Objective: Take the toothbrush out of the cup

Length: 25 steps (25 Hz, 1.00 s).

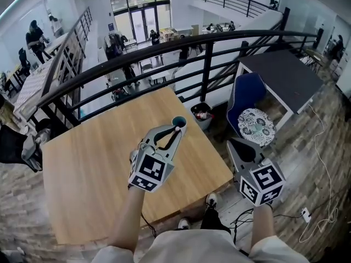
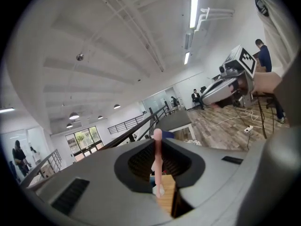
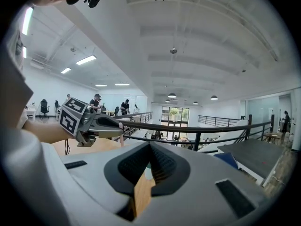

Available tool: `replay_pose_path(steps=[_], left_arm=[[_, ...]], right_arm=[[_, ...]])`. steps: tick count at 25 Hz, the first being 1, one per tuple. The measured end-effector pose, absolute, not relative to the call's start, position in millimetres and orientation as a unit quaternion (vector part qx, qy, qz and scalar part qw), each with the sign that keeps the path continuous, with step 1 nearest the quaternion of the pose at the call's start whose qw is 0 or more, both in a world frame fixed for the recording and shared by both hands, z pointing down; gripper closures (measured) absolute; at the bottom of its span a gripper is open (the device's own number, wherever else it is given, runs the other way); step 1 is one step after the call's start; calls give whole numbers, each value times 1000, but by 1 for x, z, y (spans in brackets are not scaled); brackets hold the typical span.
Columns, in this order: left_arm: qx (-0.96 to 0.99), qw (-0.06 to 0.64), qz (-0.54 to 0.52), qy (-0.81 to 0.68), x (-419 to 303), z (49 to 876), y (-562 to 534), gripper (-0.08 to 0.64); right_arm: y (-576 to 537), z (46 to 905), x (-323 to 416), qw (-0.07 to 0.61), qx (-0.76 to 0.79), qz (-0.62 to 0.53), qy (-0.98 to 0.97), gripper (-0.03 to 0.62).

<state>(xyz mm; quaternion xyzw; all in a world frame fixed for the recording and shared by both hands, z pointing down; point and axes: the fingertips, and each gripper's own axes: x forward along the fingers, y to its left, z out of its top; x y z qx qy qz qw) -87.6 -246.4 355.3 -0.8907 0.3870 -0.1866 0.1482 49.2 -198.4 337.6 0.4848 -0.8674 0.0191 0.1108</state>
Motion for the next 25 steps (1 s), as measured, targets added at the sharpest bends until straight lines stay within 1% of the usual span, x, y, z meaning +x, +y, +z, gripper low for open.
replay_pose_path(steps=[12,16,25], left_arm=[[-884,195,-182,384,-99,332,-194,491],[-874,213,-198,390,-105,332,-186,491],[-875,208,-194,391,-109,332,-180,491]], right_arm=[[-169,322,48,122,496,-17,-859,588],[-166,324,44,129,492,-21,-861,588],[-159,327,37,143,487,-22,-861,588]])
